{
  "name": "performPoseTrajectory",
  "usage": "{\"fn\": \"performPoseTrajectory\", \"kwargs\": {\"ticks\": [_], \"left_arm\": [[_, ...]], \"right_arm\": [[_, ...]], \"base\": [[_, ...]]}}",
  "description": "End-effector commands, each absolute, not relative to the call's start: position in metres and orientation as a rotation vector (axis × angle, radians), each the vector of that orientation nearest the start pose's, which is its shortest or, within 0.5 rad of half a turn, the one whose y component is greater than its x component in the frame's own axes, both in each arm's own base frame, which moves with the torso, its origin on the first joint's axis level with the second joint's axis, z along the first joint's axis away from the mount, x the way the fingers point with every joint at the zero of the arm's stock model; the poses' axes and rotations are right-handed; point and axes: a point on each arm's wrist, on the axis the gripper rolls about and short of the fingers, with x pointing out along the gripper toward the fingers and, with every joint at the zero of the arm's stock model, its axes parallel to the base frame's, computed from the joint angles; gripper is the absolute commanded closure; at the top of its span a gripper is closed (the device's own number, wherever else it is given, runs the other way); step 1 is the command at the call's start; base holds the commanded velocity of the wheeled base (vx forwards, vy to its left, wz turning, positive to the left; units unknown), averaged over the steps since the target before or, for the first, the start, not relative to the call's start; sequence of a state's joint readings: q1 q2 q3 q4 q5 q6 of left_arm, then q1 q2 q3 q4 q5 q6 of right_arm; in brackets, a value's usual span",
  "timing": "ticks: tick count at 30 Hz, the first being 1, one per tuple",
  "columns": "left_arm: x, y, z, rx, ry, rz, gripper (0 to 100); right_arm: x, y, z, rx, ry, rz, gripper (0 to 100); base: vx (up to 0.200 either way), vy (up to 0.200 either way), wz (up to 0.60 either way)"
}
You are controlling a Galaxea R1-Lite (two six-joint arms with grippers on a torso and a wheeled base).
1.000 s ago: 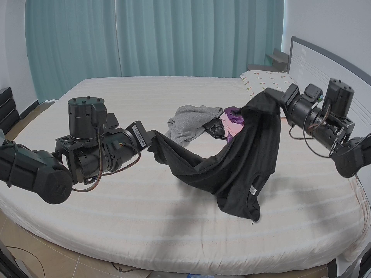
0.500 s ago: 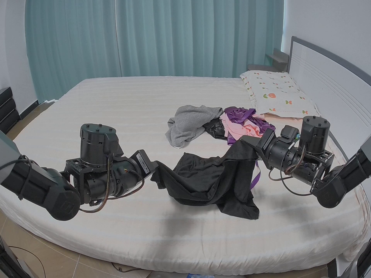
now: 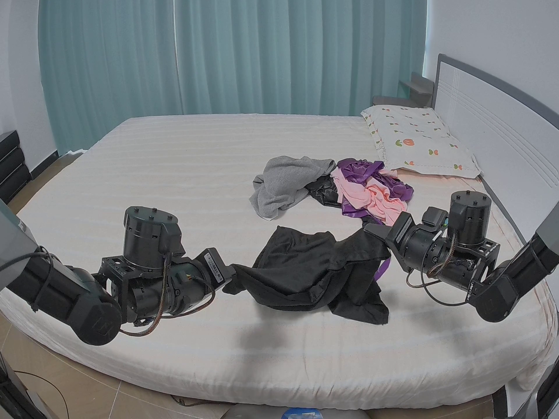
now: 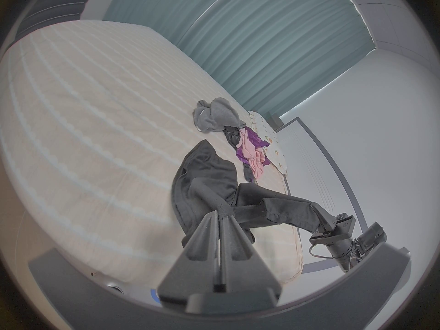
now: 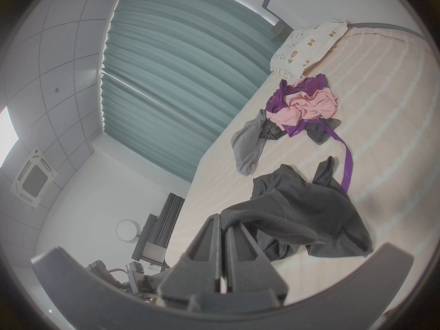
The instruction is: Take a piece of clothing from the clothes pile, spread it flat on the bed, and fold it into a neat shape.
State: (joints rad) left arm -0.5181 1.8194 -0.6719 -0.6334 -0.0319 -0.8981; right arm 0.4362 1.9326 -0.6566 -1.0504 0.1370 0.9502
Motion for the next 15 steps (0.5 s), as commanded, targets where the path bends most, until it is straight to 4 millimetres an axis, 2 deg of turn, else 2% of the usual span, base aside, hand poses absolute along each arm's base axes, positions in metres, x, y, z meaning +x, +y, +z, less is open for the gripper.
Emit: {"fn": "performPoseTrajectory", "kwargs": {"ticks": [1,2,14,15], "left_arm": [[0.2606,-0.149,0.1105,-0.738,0.713,-0.261,100],[0.2607,-0.149,0.1106,-0.741,0.712,-0.261,100],[0.2621,-0.1496,0.1136,-0.755,0.679,-0.272,100],[0.2626,-0.1488,0.1136,-0.755,0.677,-0.268,100]], "right_arm": [[0.2949,0.1395,0.1169,0.889,0.465,0.419,100],[0.294,0.1391,0.1184,0.891,0.462,0.42,100],[0.2911,0.1404,0.1187,0.897,0.468,0.424,100],[0.2911,0.1404,0.1187,0.897,0.468,0.424,100]], "base": [[-0.2,0.0,0.0],[-0.2,0.0,0.0],[0.0,0.0,0.0],[0.0,0.2,0.0]]}}
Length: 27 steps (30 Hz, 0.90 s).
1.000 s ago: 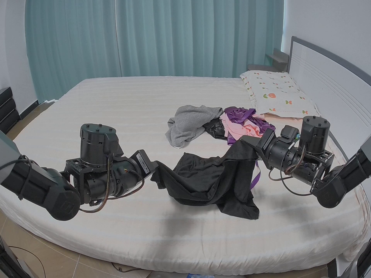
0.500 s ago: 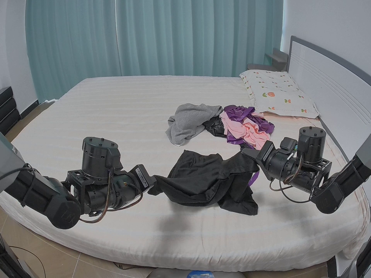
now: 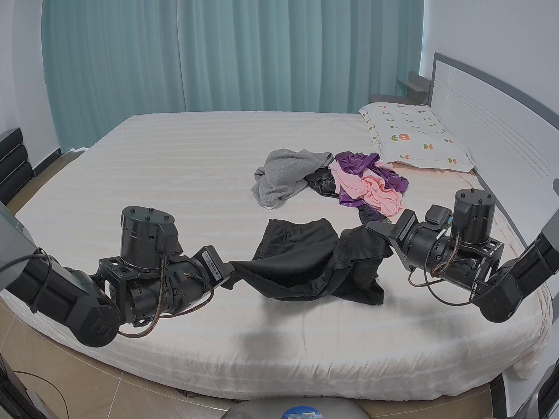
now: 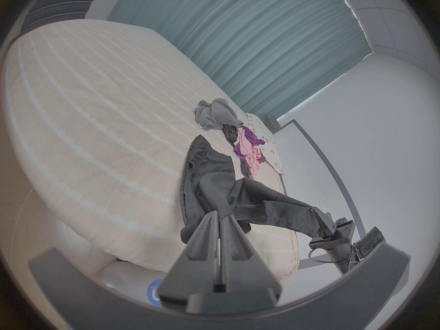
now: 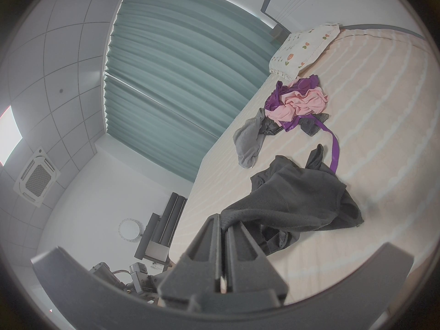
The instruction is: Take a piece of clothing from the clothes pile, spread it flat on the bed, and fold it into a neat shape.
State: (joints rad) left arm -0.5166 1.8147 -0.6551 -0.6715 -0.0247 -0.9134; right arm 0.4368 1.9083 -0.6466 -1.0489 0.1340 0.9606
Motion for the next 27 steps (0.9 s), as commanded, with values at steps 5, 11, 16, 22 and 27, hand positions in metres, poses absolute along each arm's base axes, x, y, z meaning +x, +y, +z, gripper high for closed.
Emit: {"fn": "performPoseTrajectory", "kwargs": {"ticks": [5,11,16,22,27], "left_arm": [[0.263,-0.146,0.116,-0.768,0.67,-0.261,100],[0.261,-0.146,0.121,-0.788,0.662,-0.268,100],[0.257,-0.143,0.13,-0.797,0.639,-0.283,100],[0.254,-0.141,0.13,-0.796,0.637,-0.284,100],[0.253,-0.141,0.131,-0.797,0.635,-0.286,100]], "right_arm": [[0.29,0.141,0.121,0.896,0.458,0.419,100],[0.288,0.141,0.126,0.894,0.435,0.413,100],[0.285,0.139,0.133,0.896,0.418,0.423,100],[0.286,0.138,0.137,0.903,0.4,0.425,100],[0.287,0.137,0.137,0.901,0.38,0.393,100]], "base": [[0.0,0.2,0.0],[0.0,0.2,0.0],[0.0,0.2,0.0],[0.0,0.2,0.0],[0.0,0.2,0.0]]}}
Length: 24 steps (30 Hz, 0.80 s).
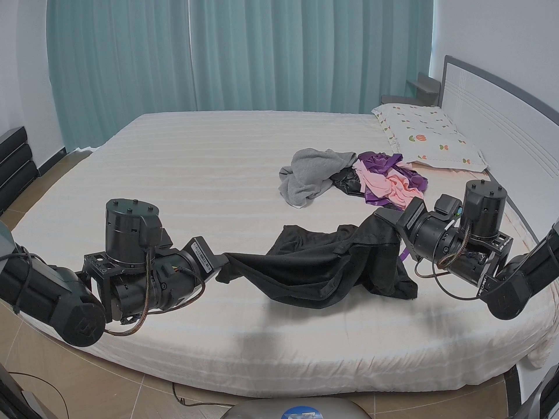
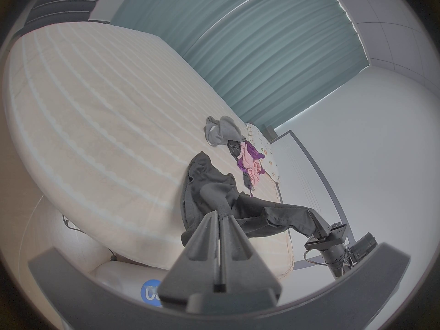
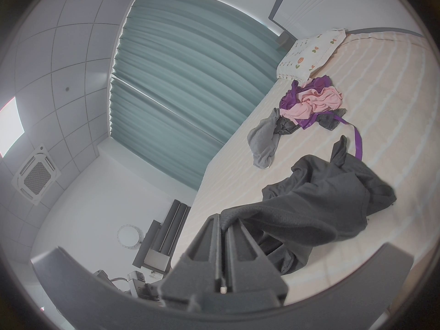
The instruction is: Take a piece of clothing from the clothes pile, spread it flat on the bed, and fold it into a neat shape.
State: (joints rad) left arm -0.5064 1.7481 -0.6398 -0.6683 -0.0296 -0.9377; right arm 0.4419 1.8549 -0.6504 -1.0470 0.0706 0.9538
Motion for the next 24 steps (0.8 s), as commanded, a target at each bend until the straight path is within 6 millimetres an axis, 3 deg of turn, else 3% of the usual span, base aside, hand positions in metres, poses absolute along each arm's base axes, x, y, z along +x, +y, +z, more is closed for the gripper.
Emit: {"fn": "performPoseTrajectory", "kwargs": {"ticks": [1,24], "left_arm": [[0.2527,-0.1408,0.1319,-0.798,0.633,-0.286,100],[0.2523,-0.1407,0.1336,-0.802,0.628,-0.295,100]], "right_arm": [[0.2875,0.1376,0.1366,0.9,0.381,0.392,100],[0.295,0.1386,0.1321,0.888,0.383,0.319,100]], "base": [[0.0,0.2,0.0],[0.0,0.2,0.0]]}}
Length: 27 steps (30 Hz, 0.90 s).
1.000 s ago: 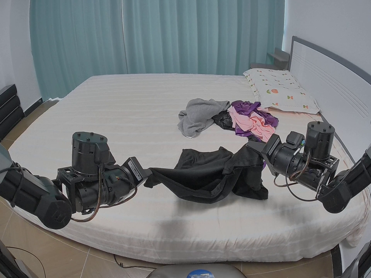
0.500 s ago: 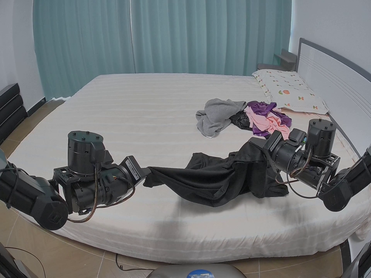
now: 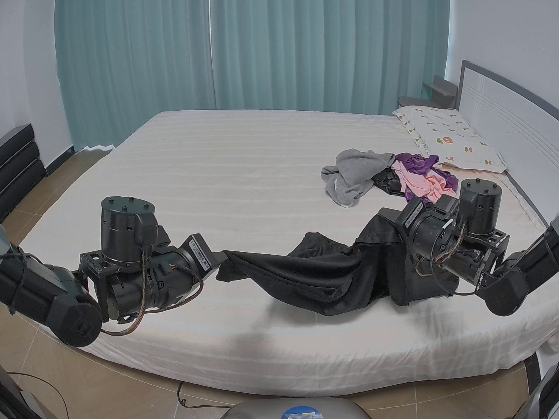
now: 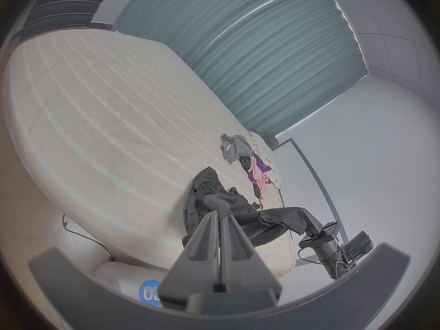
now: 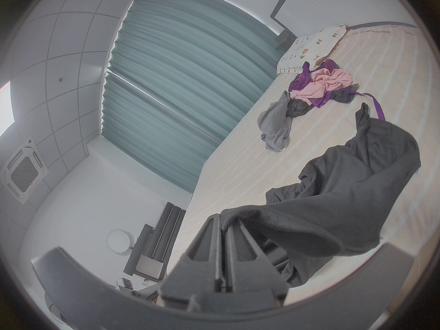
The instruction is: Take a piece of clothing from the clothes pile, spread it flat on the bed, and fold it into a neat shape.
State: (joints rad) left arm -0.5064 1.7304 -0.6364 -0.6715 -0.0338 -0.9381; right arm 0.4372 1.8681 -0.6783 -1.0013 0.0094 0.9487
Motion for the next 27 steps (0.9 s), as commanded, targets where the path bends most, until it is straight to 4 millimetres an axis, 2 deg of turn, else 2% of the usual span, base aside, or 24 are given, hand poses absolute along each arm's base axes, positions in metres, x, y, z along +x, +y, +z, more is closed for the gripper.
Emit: {"fn": "performPoseTrajectory", "kwargs": {"ticks": [1,12,22,27], "left_arm": [[0.253,-0.14,0.134,-0.803,0.626,-0.294,100],[0.253,-0.139,0.135,-0.805,0.621,-0.291,100],[0.254,-0.131,0.145,-0.823,0.579,-0.284,100],[0.252,-0.129,0.149,-0.827,0.569,-0.288,100]], "right_arm": [[0.296,0.138,0.133,0.887,0.38,0.317,100],[0.3,0.138,0.132,0.822,0.347,0.243,100],[0.3,0.141,0.156,0.831,0.266,0.301,100],[0.299,0.142,0.158,0.832,0.263,0.311,100]], "base": [[0.0,0.2,0.0],[0.0,0.2,0.0],[0.0,0.2,0.0],[0.0,0.2,0.0]]}}
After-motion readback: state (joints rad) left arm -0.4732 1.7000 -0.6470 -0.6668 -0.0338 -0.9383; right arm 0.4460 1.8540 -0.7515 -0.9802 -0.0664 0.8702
